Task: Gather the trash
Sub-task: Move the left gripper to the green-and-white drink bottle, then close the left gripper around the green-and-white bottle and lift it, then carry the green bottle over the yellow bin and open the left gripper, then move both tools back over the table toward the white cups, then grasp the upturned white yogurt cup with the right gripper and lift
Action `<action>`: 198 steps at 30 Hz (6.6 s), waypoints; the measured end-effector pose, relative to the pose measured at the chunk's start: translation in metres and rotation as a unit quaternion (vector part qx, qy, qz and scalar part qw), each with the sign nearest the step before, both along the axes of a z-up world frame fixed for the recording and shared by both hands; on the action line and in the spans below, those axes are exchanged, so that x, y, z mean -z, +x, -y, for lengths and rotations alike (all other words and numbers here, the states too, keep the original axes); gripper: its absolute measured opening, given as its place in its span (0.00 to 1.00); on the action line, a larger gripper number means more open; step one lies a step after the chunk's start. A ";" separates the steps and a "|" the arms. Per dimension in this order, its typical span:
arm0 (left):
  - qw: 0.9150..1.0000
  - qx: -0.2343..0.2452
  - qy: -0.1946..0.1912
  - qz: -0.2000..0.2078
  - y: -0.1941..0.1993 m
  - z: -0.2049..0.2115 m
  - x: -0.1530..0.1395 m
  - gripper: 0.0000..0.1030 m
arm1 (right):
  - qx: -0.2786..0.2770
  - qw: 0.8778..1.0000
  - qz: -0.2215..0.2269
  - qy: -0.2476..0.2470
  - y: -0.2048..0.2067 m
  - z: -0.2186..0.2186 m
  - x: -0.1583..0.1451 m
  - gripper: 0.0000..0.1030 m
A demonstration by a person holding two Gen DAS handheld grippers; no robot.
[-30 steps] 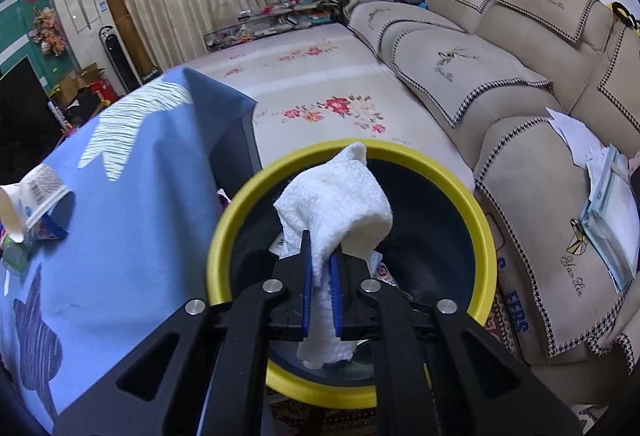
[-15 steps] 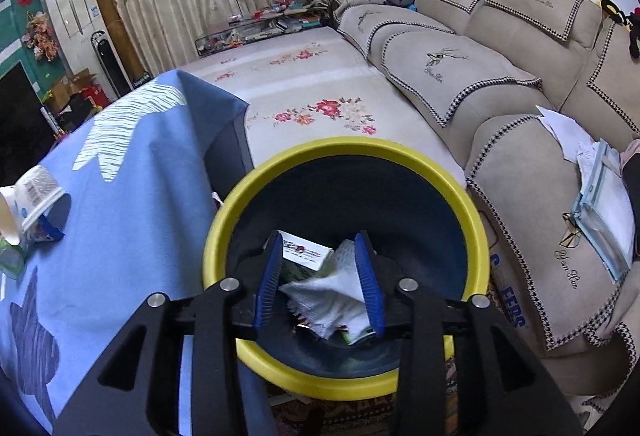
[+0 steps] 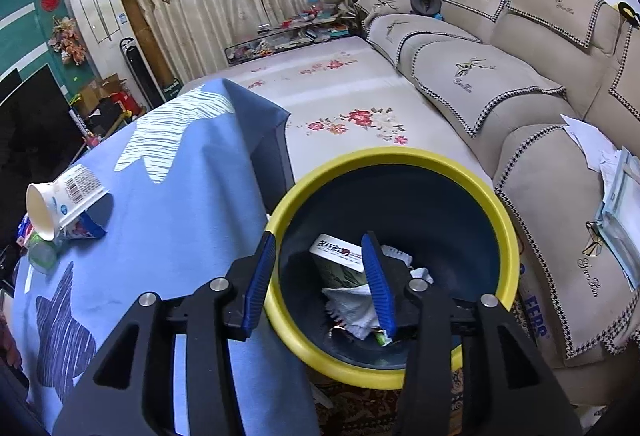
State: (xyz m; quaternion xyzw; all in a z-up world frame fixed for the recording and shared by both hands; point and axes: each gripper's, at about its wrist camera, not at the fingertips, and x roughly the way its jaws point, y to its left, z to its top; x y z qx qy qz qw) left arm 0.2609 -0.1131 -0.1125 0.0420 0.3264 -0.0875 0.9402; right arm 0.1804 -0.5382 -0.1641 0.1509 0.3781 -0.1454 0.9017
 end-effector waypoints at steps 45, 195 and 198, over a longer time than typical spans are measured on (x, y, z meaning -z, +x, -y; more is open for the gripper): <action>0.994 -0.017 -0.009 -0.108 0.061 0.024 0.040 0.95 | -0.031 0.999 0.003 0.029 0.009 -0.005 0.009 0.43; 0.993 -0.001 -0.106 0.047 0.011 -0.064 0.004 0.95 | -0.244 0.969 -0.002 -0.038 0.178 -0.247 -0.021 0.75; 0.994 0.001 -0.099 0.051 0.009 -0.060 0.004 0.95 | -0.240 0.970 -0.008 -0.037 0.182 -0.247 -0.014 0.75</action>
